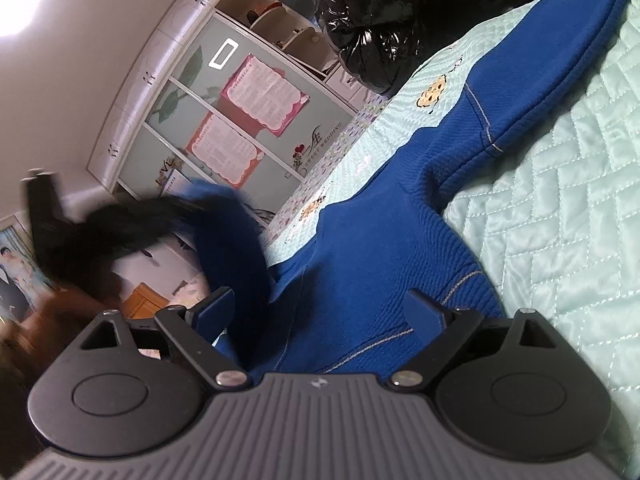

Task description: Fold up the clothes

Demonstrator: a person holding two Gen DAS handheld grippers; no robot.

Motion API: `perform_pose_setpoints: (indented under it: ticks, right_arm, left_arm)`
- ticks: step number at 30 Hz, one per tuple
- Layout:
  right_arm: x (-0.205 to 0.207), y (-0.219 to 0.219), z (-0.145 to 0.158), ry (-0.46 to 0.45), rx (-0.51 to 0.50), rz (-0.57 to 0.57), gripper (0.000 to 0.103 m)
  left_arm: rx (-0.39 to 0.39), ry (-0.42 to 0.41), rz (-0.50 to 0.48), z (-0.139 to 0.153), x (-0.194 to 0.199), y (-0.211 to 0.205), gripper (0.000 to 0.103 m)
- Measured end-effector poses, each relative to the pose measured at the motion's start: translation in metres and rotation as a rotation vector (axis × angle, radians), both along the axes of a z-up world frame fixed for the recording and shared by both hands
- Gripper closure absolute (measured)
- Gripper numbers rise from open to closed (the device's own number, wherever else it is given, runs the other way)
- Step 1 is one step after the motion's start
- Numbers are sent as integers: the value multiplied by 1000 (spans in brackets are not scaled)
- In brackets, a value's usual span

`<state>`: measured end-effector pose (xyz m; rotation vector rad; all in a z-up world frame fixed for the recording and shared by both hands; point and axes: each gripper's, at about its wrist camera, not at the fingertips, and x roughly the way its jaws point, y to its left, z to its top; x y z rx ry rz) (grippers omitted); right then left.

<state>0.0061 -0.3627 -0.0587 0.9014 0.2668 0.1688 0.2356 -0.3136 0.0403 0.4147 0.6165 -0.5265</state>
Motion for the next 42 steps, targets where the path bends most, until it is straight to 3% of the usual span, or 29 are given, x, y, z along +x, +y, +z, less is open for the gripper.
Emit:
perform_pose_setpoints:
  ticks: [1, 3, 6, 7, 11, 15, 23, 25, 28, 31, 33, 34, 35, 37, 38, 40, 41, 42]
  right_arm:
    - [-1, -1, -1, -6, 9, 0, 11]
    - [-1, -3, -1, -11, 20, 1, 11]
    - [-1, -5, -1, -15, 28, 1, 11]
    - [-1, -5, -1, -15, 27, 1, 11]
    - [-1, -11, -3, -10, 22, 1, 11]
    - [3, -13, -5, -7, 18, 1, 11]
    - [8, -13, -7, 0, 3, -1, 11]
    - [9, -12, -6, 4, -5, -1, 11]
    - [11, -10, -6, 9, -15, -2, 11]
    - [11, -8, -4, 15, -23, -2, 11]
    - [10, -7, -4, 19, -28, -2, 11]
    - [10, -7, -4, 20, -30, -2, 11]
    - [9, -6, -4, 21, -31, -2, 11]
    - [14, -7, -3, 23, -31, -1, 11]
    - [15, -6, -3, 22, -30, -1, 11]
    - [16, -5, -3, 22, -30, -1, 11]
    - [17, -5, -3, 22, -29, -1, 11]
    - [17, -5, -3, 22, -29, -1, 11]
  left_arm:
    - [33, 18, -1, -14, -4, -11, 63]
    - [31, 22, -7, -26, -12, -20, 60]
    - [-69, 5, -58, -14, -21, -17, 39]
    - [-98, 4, -14, -11, -21, 0, 28]
    - [-212, 7, 186, -2, -21, 71, 13]
    - [-326, 9, 387, 8, -20, 143, 7]
    - [-551, 15, 789, 27, -20, 286, 12]
    - [-589, 60, 730, 20, -27, 291, 13]
    - [-758, 153, 579, 4, -20, 280, 13]
    - [-796, 272, 515, -29, 9, 265, 11]
    - [-719, 365, 637, -65, 30, 270, 27]
    - [-720, 384, 679, -74, 33, 278, 52]
    - [-754, 371, 696, -75, 29, 287, 53]
    - [-792, 329, 727, -65, 20, 295, 44]
    - [-798, 296, 733, -57, 12, 298, 32]
    - [-854, 236, 650, -42, -2, 301, 23]
    - [-860, 220, 601, -38, -3, 297, 14]
    - [-803, 240, 601, -42, 1, 288, 9]
